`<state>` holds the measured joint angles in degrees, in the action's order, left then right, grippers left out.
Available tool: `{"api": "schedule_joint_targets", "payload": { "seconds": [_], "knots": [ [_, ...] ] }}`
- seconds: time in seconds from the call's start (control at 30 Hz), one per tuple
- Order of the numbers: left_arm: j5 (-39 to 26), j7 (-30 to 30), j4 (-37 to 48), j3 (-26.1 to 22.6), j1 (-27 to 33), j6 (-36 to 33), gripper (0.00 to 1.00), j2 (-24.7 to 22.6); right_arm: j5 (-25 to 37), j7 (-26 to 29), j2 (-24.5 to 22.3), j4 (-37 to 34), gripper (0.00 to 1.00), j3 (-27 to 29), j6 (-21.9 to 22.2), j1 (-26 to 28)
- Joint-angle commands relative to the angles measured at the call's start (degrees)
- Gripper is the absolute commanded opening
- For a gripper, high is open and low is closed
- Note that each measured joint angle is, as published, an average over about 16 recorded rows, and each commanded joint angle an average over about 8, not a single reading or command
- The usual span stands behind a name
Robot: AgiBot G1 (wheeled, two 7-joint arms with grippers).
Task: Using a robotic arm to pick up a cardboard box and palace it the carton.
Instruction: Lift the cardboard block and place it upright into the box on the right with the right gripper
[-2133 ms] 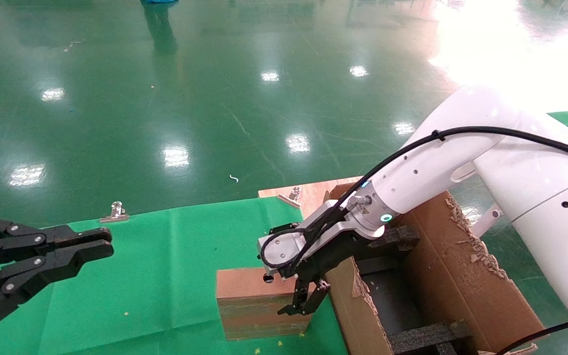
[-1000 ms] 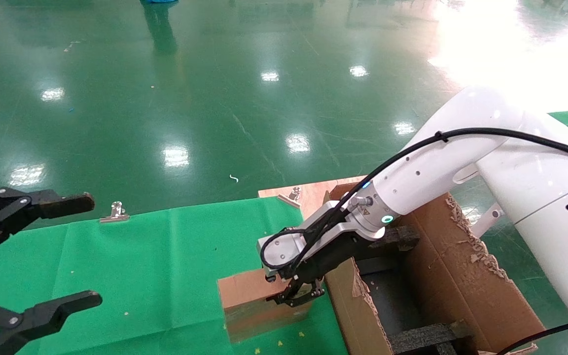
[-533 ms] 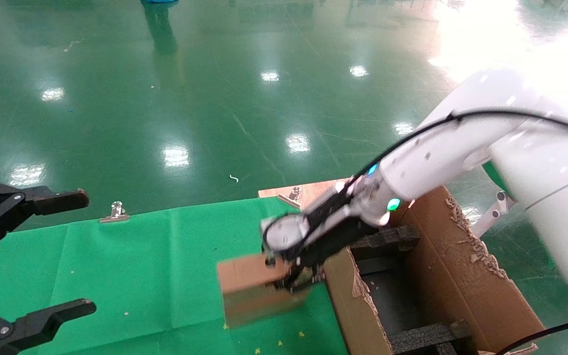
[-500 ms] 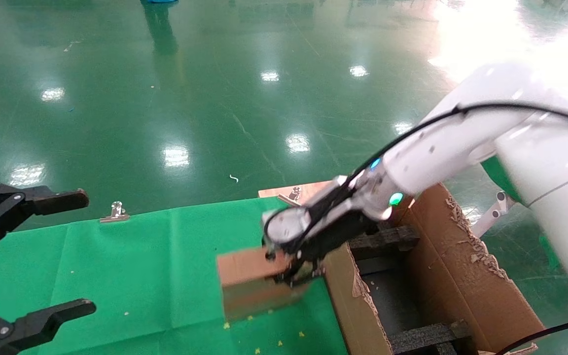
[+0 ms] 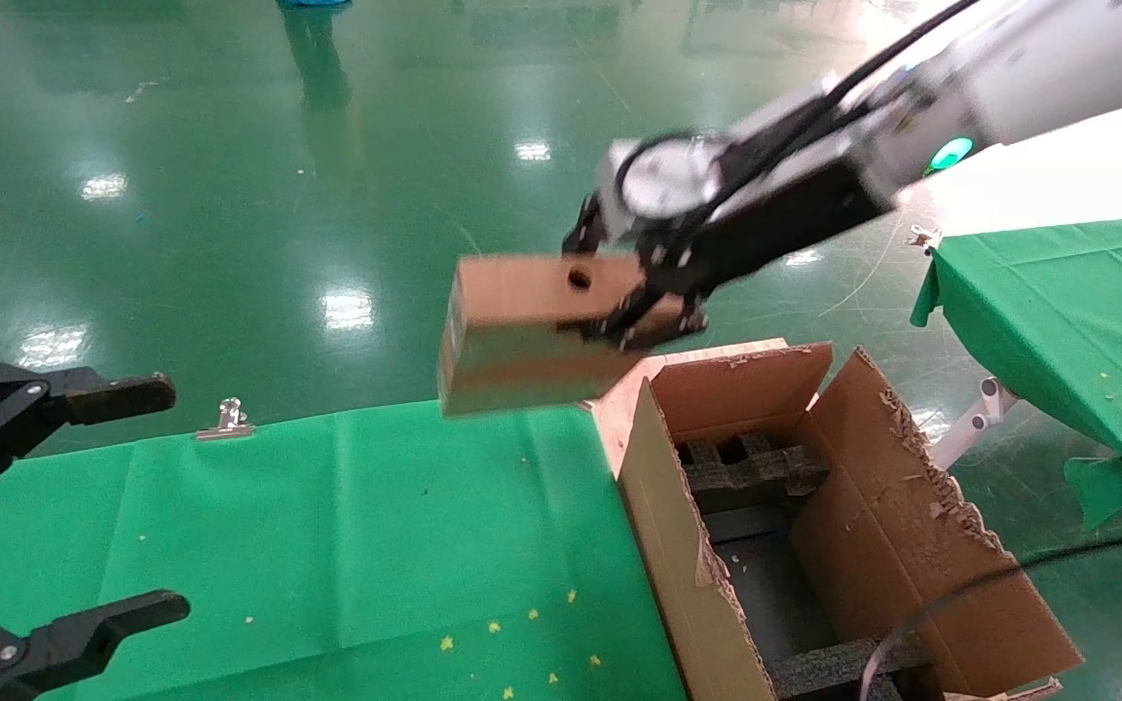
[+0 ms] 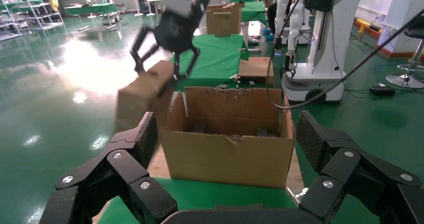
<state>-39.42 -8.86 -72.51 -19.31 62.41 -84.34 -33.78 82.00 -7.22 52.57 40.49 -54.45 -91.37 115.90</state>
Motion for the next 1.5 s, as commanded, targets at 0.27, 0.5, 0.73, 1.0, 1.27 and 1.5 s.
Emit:
{"api": "schedule_joint_targets", "payload": {
  "seconds": [0.27, 0.5, 0.73, 1.0, 1.27, 1.5],
  "knots": [
    [0.01, 0.00, 0.00, -0.01, 0.00, 0.00, 1.00, 0.00, -6.74, -3.93, -1.47, -4.76, 0.00, -6.19, -0.13, 6.13],
    [0.01, 0.01, 0.00, -0.01, 0.00, 0.01, 1.00, 0.01, -9.89, -6.12, -4.69, -6.19, 0.00, -12.27, -0.26, 8.99],
    [0.01, 0.01, 0.00, -0.02, 0.01, 0.01, 1.00, 0.01, -11.69, -6.46, -10.55, -5.27, 0.00, -19.93, -0.41, 12.89],
    [0.02, 0.01, 0.00, -0.03, 0.01, 0.01, 1.00, 0.01, -13.79, -4.51, -17.06, -2.60, 0.00, -29.33, -0.40, 17.53],
    [0.02, 0.02, 0.00, -0.04, 0.01, 0.01, 1.00, 0.01, -15.03, -0.83, -22.44, -1.75, 0.00, -38.19, -0.08, 21.10],
    [0.03, 0.02, 0.00, -0.04, 0.01, 0.02, 1.00, 0.02, -16.76, 6.13, -25.01, -4.66, 0.00, -42.32, 2.36, 19.42]
  ]
}}
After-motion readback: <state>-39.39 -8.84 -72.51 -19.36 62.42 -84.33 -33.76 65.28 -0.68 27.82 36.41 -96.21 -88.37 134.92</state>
